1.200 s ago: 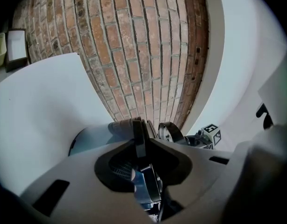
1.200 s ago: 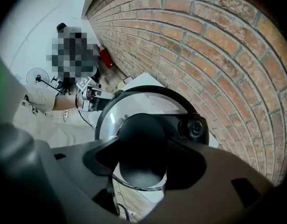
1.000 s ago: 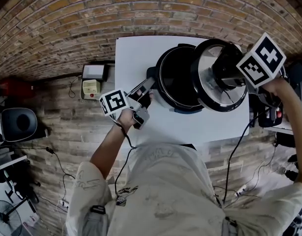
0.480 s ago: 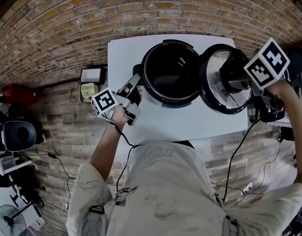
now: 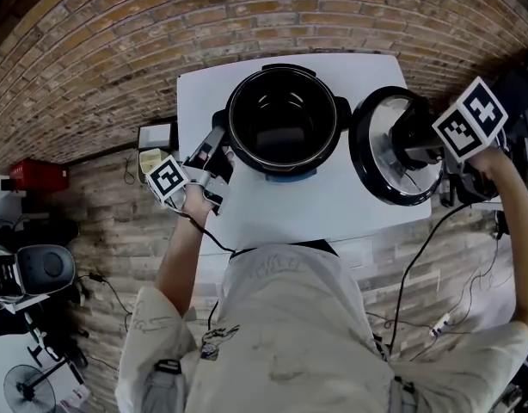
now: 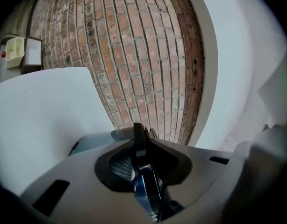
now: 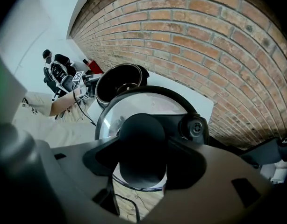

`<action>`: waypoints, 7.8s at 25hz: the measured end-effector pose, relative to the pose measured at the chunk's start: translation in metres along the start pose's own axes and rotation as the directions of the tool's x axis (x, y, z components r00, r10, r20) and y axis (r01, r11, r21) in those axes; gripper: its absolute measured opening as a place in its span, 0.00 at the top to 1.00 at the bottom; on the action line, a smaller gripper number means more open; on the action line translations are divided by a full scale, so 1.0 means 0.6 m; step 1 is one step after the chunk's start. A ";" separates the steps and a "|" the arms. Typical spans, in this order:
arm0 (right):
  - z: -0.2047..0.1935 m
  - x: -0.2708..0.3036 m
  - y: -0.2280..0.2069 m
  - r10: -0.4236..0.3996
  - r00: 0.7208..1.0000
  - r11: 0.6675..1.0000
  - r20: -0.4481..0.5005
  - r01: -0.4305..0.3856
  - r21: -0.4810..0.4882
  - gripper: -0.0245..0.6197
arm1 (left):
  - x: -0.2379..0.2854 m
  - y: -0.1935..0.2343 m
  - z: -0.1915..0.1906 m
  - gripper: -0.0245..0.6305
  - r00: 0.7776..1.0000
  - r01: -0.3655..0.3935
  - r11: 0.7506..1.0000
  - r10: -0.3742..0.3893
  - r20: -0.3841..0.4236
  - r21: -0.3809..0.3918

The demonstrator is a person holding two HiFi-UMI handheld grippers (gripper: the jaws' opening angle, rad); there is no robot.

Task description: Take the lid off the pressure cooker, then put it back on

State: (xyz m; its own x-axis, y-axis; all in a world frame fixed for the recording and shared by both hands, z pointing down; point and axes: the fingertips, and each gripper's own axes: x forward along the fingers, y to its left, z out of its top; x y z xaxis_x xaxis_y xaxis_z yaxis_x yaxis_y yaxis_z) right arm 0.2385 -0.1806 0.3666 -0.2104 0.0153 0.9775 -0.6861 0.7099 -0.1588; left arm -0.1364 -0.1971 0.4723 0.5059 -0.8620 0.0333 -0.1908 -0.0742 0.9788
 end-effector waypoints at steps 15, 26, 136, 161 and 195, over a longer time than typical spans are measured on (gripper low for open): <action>-0.097 0.140 -0.039 0.034 0.998 0.998 -0.052 -0.031 0.058 0.51 | -0.004 0.003 0.003 0.81 0.998 -0.021 1.000 0.021 0.064 0.000; -0.083 0.250 -0.051 -0.049 0.994 0.999 -0.099 0.048 -0.008 0.51 | -0.005 0.000 0.004 0.81 0.997 -0.018 1.000 0.019 0.077 -0.006; -0.084 0.209 0.009 -0.310 0.653 0.948 0.691 0.158 0.276 0.33 | -0.009 0.006 0.005 0.79 0.996 -0.012 1.000 0.012 0.092 -0.003; -0.059 0.300 -0.024 -0.143 0.891 0.987 0.431 0.160 -0.004 0.33 | -0.009 0.004 0.015 0.79 0.995 0.019 0.999 -0.015 0.104 -0.043; -0.072 0.391 -0.046 -0.068 0.994 0.990 0.088 0.078 -0.120 0.50 | 0.000 0.004 0.015 0.84 0.994 0.042 0.995 -0.033 0.101 -0.087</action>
State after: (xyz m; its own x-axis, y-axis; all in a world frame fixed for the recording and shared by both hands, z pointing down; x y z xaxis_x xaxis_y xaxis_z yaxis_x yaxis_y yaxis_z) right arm 0.2381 -0.1659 0.6062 -0.2239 -0.0953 0.9699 -0.6117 0.7885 -0.0638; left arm -0.1443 -0.2015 0.4728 0.4240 -0.9055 -0.0197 -0.0959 -0.0665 0.9932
